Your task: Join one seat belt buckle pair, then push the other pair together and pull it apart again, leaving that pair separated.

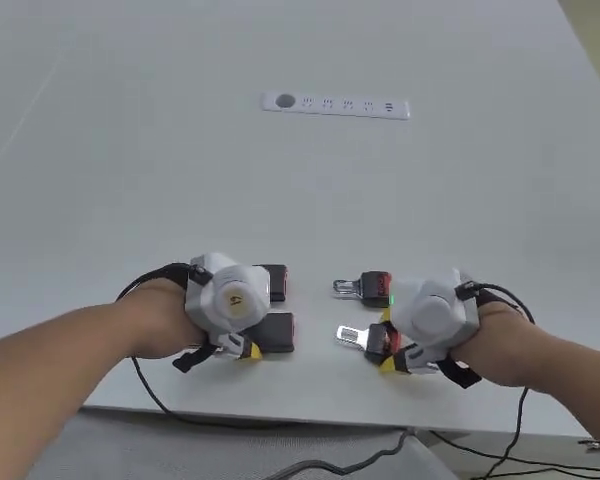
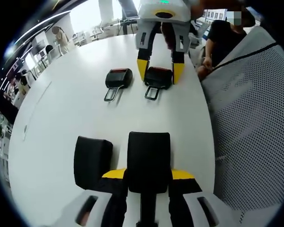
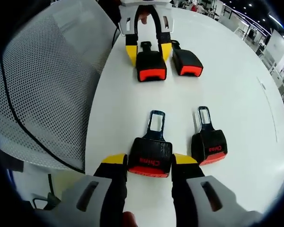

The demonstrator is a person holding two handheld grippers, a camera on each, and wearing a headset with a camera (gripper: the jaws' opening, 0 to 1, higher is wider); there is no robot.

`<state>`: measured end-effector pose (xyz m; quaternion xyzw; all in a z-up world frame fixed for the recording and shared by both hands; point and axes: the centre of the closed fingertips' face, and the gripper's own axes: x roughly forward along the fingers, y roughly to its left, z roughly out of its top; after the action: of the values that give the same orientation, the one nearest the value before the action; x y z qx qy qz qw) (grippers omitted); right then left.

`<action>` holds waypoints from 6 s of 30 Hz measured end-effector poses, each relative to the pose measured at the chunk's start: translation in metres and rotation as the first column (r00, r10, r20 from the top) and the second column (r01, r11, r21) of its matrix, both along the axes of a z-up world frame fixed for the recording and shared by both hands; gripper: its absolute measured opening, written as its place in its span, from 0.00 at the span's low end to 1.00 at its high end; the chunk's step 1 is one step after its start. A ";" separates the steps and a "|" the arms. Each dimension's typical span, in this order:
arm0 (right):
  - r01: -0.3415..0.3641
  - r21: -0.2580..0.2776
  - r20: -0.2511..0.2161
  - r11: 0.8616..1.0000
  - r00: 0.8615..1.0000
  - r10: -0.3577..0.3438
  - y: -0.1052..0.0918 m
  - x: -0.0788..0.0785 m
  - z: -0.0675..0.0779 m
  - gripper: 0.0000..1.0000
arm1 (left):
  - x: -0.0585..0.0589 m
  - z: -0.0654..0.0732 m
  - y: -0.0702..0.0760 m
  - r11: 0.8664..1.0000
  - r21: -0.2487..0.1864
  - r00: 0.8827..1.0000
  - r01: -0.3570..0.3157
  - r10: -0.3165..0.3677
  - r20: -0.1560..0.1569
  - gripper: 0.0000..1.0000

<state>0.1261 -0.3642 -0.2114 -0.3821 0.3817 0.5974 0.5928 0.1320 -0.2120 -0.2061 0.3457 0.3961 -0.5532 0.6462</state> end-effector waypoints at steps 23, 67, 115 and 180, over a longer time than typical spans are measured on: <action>-0.026 0.020 -0.011 0.999 1.000 0.026 -0.002 0.002 0.000 0.34 | -0.001 -0.006 0.002 0.998 -0.006 0.998 0.055 -0.055 -0.004 0.33; -0.078 0.028 -0.024 0.997 0.997 0.079 0.058 -0.011 0.002 0.34 | -0.004 -0.005 -0.001 0.995 0.061 0.996 0.083 -0.083 -0.013 0.33; -0.018 0.087 -0.008 0.996 1.000 0.019 0.095 -0.002 0.003 0.31 | -0.006 -0.003 -0.003 0.993 0.044 0.994 0.110 -0.109 -0.007 0.33; 0.009 0.118 -0.017 0.993 1.000 -0.007 0.092 -0.002 -0.001 0.34 | -0.004 -0.003 0.000 0.997 0.030 0.998 0.066 -0.066 -0.020 0.34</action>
<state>0.1237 -0.2720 -0.2124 -0.3399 0.3523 0.6196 0.6136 0.1279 -0.2116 -0.2089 0.3630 0.3990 -0.5715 0.6184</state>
